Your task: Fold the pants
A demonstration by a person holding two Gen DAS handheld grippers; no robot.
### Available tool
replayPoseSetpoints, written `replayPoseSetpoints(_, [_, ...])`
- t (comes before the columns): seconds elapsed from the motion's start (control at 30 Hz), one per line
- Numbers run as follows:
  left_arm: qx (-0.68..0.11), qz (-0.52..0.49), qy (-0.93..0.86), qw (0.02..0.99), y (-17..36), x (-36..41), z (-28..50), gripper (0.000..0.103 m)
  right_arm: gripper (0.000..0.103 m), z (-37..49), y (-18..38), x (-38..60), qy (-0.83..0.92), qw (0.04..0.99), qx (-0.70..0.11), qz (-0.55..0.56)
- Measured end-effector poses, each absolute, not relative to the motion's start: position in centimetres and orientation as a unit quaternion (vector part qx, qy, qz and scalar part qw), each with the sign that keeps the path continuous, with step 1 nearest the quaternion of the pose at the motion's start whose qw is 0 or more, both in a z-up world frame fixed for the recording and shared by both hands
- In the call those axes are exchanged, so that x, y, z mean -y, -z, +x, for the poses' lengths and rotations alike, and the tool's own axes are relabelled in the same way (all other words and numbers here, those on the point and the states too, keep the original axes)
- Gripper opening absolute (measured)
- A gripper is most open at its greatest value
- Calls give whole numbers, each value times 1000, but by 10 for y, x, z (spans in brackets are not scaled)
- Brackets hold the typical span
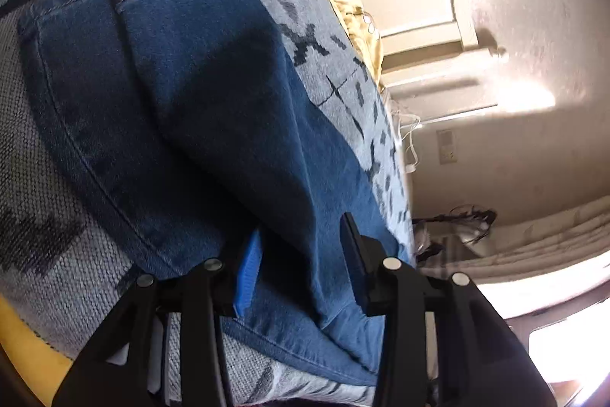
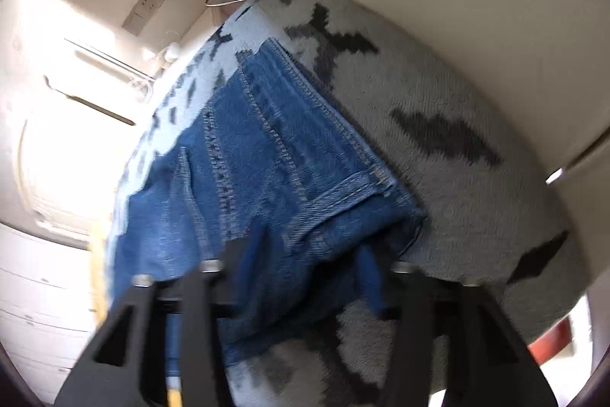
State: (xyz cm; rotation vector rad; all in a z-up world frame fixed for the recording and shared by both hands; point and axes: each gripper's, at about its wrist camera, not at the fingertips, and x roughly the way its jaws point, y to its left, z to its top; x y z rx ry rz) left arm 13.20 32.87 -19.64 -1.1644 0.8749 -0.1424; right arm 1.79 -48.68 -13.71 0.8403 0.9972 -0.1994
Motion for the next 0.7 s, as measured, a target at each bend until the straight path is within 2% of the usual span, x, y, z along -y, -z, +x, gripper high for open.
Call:
replayPoseSetpoints(0.1, [-371, -571, 62, 730, 200, -349, 125, 39, 22, 15, 135, 491, 86, 796, -453, 391])
replayPoseSetpoints(0.37, [-339, -639, 36, 689, 227, -398, 128, 39, 19, 17, 136, 488, 85, 806, -458, 366])
replayPoseSetpoints(0.4, [-341, -644, 33, 685, 231, -401, 130, 33, 17, 17, 137, 488, 85, 806, -458, 366])
replayPoseSetpoints(0.43, [-350, -642, 28, 682, 236, -403, 134, 14, 16, 17, 136, 488, 84, 805, -458, 367])
replayPoseSetpoints(0.47, [-360, -633, 23, 685, 237, -403, 137, 4, 13, 17, 136, 488, 82, 805, -457, 370])
replayPoseSetpoints(0.57, [-377, -594, 1, 711, 215, -405, 144, 1, 11, 20, 120, 491, 74, 805, -452, 378])
replayPoseSetpoints(0.7, [-372, -552, -12, 747, 151, -397, 122, 1, 10, 17, 69, 492, 54, 826, -428, 362])
